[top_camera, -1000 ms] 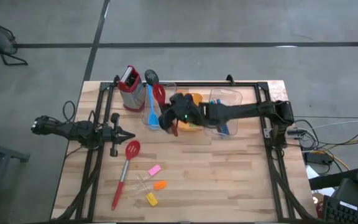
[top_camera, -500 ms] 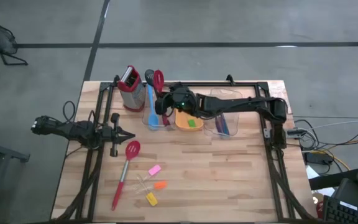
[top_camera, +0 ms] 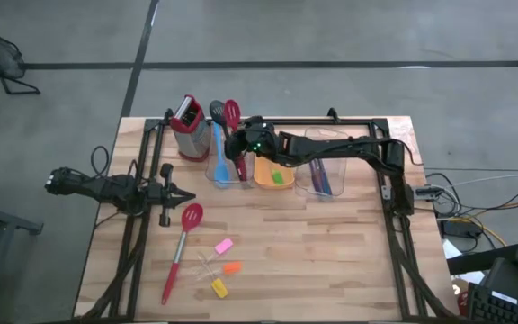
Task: Pick & Place Kitchen Items
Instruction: Put the red spoon into the left transparent bin, then put the red and silver spoon into the left transparent bin
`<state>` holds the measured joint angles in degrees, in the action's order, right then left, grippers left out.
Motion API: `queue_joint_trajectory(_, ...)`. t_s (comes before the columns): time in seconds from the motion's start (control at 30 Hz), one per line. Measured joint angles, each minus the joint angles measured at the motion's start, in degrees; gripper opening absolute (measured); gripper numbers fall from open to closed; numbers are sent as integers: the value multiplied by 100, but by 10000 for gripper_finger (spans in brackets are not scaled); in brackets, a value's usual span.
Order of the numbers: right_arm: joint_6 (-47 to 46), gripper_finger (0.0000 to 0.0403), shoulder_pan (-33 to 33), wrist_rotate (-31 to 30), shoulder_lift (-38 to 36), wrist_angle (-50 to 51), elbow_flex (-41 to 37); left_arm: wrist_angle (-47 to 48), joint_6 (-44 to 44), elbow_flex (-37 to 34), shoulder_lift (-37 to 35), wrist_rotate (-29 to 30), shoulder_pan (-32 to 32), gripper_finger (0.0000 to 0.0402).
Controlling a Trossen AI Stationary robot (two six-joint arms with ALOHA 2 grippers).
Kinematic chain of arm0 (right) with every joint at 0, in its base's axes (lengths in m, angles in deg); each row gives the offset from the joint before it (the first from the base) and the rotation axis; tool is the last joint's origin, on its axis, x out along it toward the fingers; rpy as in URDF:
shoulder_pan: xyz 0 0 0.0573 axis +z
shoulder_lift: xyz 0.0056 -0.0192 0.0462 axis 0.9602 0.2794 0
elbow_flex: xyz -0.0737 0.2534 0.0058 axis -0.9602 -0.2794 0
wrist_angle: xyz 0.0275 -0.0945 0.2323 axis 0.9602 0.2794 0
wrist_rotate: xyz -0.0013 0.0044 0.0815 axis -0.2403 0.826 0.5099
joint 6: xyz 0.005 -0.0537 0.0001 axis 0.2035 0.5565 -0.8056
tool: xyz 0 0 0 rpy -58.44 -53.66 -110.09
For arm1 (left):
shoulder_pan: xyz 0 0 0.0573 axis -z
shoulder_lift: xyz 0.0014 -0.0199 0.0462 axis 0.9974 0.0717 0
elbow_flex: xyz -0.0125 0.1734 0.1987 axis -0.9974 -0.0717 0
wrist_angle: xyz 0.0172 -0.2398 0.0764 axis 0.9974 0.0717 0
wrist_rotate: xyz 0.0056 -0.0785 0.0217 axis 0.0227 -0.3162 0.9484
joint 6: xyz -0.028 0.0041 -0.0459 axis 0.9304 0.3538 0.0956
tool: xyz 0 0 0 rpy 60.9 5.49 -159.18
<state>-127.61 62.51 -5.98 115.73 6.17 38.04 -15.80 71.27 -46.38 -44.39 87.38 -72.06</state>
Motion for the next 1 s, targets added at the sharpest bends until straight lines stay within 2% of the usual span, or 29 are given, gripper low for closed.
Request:
queue_joint_trajectory(0.27, -29, 65, -18, 52, 314, -3, 0, -1, 2, 0, 0, -1, 0, 21)
queue_joint_trajectory(0.53, -54, 53, -16, 139, 517, 31, -3, 0, 0, 0, 0, -1, 2, 20)
queue_joint_trajectory(0.83, -114, 81, -17, 170, 663, 252, -3, -2, 2, 0, 0, -2, 0, 18)
queue_joint_trajectory(1.0, -114, 75, -20, 168, 669, 351, 0, -2, 0, -1, 0, -2, 0, 21)
